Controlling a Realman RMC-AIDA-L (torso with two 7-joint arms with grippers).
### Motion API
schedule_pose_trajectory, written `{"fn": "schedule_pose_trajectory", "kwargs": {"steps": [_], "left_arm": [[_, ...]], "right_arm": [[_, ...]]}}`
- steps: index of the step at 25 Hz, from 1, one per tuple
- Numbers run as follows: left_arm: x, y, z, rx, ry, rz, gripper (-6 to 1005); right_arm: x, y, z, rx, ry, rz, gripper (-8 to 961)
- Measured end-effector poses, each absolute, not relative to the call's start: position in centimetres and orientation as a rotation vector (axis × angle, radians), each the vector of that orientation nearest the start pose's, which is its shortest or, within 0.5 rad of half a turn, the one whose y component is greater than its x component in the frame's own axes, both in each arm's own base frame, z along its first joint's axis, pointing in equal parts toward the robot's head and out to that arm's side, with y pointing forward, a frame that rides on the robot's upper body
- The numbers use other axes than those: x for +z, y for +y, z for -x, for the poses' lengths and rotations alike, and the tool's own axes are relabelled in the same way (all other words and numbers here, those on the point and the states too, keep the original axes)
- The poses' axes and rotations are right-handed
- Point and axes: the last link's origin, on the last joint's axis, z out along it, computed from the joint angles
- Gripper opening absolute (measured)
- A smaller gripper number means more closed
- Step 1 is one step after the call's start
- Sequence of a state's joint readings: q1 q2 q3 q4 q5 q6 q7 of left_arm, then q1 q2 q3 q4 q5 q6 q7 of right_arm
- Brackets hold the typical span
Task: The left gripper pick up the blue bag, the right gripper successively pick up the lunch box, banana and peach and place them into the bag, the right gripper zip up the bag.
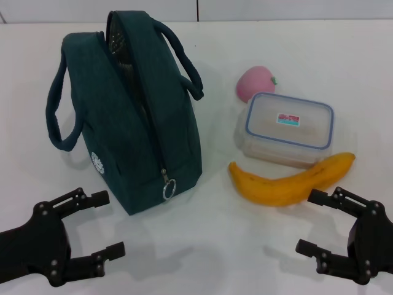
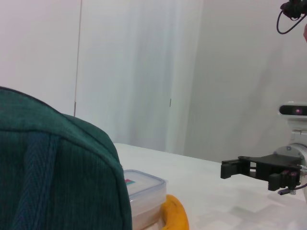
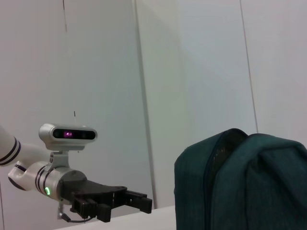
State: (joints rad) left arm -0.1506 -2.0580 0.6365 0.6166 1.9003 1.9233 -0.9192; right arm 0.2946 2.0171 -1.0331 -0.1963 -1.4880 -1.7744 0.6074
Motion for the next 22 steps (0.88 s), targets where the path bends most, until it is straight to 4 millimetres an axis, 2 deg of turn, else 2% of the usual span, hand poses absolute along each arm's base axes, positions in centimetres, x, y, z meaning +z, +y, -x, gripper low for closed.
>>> {"fn": "schedule_pose_trajectory", "kwargs": {"steps": [11,14,18,22], "left_arm": [[2.1,18.8,32.5,-0.962,-0.401,2.649,872],[2.6,18.8,32.0,-1.038,-0.451,2.643,872],[4.7,19.7,31.2,-1.209,-0.678,2.583,871],[7.4,21.6,30.8,-1.329,-0.951,2.501,870]], "right_arm": [[-3.3,20.8,-29.9,1.117,0.238,2.582,796],[-3.3,20.8,-29.9,1.117,0.238,2.580,795],[-3.3,20.8,-29.9,1.118,0.238,2.581,794],[-3.3,20.9,-29.9,1.119,0.239,2.582,794]]}}
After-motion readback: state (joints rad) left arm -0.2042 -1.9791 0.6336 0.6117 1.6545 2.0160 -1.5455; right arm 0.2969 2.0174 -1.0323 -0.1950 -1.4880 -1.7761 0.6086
